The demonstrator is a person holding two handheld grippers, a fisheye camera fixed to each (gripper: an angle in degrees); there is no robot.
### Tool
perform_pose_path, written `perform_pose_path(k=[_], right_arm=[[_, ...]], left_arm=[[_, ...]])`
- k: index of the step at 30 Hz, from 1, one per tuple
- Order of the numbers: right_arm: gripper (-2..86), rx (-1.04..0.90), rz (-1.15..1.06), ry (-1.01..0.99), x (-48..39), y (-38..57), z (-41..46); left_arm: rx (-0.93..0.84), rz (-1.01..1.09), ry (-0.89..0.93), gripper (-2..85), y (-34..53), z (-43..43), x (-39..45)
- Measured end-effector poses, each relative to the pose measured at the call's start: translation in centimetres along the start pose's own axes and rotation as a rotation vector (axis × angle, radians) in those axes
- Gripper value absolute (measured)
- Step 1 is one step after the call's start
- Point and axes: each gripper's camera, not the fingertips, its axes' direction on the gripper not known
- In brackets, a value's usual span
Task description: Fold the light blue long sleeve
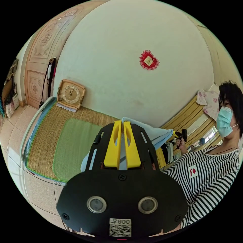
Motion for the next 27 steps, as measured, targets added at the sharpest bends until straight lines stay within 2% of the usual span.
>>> perform_pose_path(k=[10, 27], right_arm=[[1.6, 0.037, 0.028, 0.017, 1.3, -0.8, 0.7], [1.4, 0.210, -0.433, -0.069, -6.0, -0.4, -8.3]], left_arm=[[-0.005, 0.013, 0.076, 1.0, -2.6, 0.7, -3.9], [0.269, 0.289, 0.049, 1.0, -2.6, -6.7, 5.4]])
